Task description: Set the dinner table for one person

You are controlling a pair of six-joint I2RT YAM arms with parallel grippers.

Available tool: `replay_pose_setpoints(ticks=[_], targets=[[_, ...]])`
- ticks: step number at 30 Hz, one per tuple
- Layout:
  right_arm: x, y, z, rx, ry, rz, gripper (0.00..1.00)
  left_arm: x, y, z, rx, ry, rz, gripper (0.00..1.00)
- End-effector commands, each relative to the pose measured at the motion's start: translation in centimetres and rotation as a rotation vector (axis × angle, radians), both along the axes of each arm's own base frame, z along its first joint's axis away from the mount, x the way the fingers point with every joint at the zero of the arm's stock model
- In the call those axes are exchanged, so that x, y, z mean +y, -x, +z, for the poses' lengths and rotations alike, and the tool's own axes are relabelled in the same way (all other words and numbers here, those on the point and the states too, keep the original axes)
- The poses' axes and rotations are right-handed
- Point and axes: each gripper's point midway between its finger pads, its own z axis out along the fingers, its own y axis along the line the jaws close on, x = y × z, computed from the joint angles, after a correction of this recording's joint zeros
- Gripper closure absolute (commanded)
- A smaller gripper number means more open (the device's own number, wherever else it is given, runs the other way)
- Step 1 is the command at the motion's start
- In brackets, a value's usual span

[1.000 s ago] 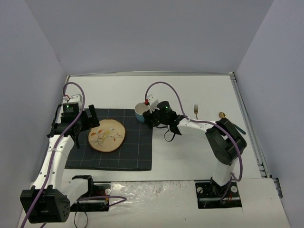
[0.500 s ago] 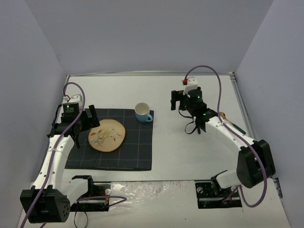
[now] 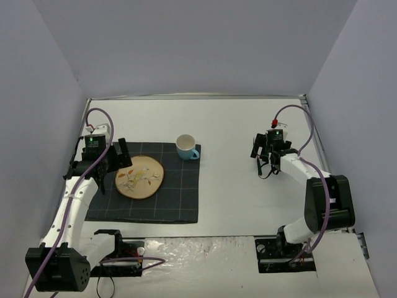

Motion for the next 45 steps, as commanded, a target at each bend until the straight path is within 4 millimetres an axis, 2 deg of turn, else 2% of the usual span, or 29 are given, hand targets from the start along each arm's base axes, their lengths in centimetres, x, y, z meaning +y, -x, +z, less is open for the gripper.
replay_pose_setpoints(ticks=[1, 10, 18, 22, 29, 32, 33, 38, 40, 41, 43, 45], targets=[[0.1, -0.6, -0.4, 0.005, -0.030, -0.010, 0.18, 0.0, -1.0, 2.0, -0.073, -0.014, -0.004, 0.03], [0.8, -2.2, -1.6, 0.046, -0.026, 0.045, 0.25, -0.1, -0.9, 1.9, -0.069, -0.010, -0.007, 0.03], [1.1, -4.7, -2.8, 0.079, -0.001, 0.071, 0.39, 0.0, -0.9, 1.8, -0.067, -0.012, -0.003, 0.03], [1.1, -5.4, -3.4, 0.108, 0.013, 0.078, 0.52, 0.0, -0.9, 1.8, -0.066, -0.013, -0.003, 0.03], [2.0, -4.7, -4.0, 0.136, 0.010, 0.110, 0.78, -0.1, -0.9, 1.9, -0.068, -0.012, -0.006, 0.03], [3.2, -4.1, -4.0, 0.149, 0.002, 0.141, 0.97, -0.1, -0.9, 1.9, -0.067, -0.011, -0.008, 0.03], [3.8, -3.8, -4.0, 0.152, 0.000, 0.151, 1.00, -0.1, -0.9, 1.9, -0.068, -0.011, -0.008, 0.03], [6.4, -2.0, -3.9, 0.163, -0.012, 0.177, 1.00, -0.2, -0.9, 1.9, -0.070, -0.007, -0.009, 0.03], [8.7, -0.9, -3.5, 0.155, -0.032, 0.185, 1.00, -0.2, -0.9, 1.9, -0.070, -0.004, -0.010, 0.03], [8.5, -0.7, -3.7, 0.161, -0.025, 0.180, 1.00, -0.2, -1.0, 2.0, -0.071, -0.004, -0.010, 0.03], [11.6, 0.9, -3.6, 0.156, -0.070, 0.184, 1.00, -0.3, -0.9, 1.9, -0.070, -0.002, -0.011, 0.03], [13.7, 2.0, -3.7, 0.158, -0.090, 0.196, 1.00, -0.3, -1.0, 1.9, -0.070, 0.000, -0.012, 0.03]])
